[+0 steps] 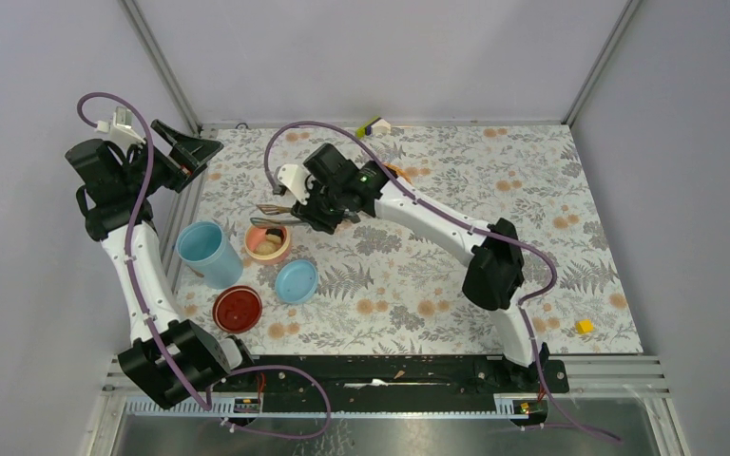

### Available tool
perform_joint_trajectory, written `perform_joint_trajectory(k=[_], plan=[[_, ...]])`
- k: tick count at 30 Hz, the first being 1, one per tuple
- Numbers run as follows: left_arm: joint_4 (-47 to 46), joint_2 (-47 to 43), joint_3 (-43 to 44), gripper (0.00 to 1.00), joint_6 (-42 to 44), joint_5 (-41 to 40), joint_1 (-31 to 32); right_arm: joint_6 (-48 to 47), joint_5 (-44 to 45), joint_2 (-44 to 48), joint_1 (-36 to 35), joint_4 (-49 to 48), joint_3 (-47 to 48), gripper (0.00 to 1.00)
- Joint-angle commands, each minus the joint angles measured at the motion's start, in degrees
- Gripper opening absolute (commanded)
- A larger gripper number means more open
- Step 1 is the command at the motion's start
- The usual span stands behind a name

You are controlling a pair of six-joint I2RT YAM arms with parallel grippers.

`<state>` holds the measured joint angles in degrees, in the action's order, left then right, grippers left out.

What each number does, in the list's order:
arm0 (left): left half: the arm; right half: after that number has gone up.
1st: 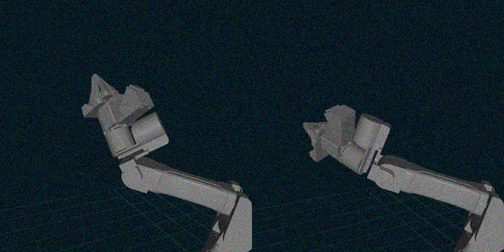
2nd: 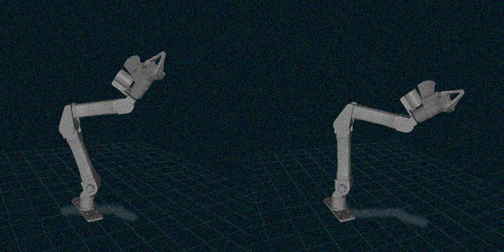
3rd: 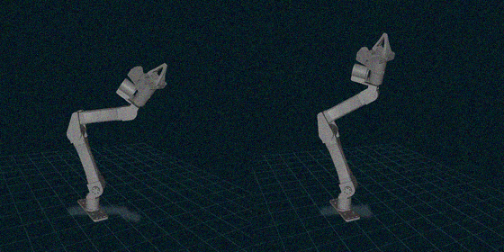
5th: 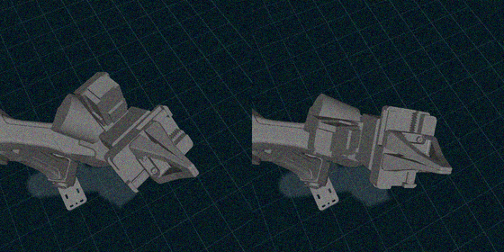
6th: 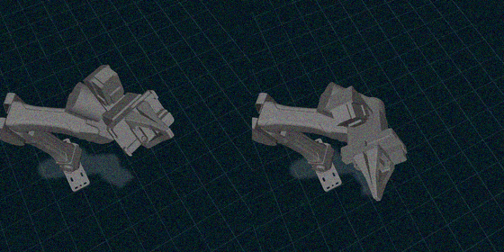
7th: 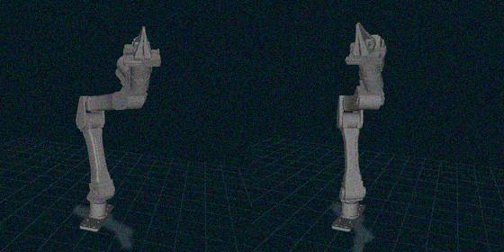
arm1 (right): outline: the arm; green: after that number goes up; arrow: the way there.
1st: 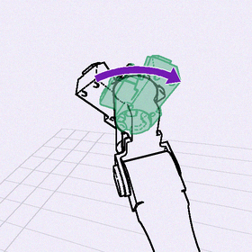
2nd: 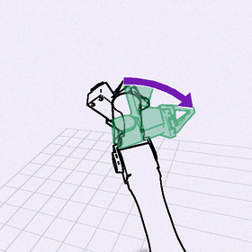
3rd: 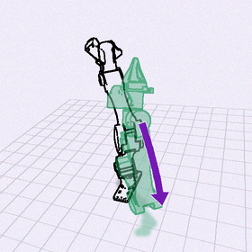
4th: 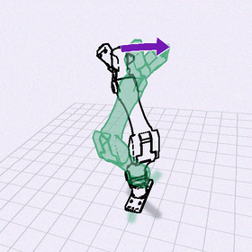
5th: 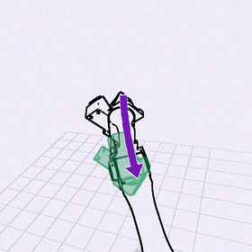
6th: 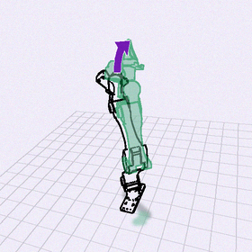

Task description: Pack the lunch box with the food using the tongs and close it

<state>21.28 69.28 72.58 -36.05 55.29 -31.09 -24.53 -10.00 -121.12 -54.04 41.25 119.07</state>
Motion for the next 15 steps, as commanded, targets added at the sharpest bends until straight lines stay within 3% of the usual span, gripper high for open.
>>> perform_joint_trajectory(k=[1,15], plan=[[-2.8,-1.9,0.0,0.99,0.0,1.1,-0.4,1.8,-0.6,4.9,2.4,-1.7,-0.7,0.48],[-2.2,-0.1,1.1,0.99,2.3,1.5,-0.4,2.5,-2.9,16.5,21.5,-2.5,-19.4,0.48]])
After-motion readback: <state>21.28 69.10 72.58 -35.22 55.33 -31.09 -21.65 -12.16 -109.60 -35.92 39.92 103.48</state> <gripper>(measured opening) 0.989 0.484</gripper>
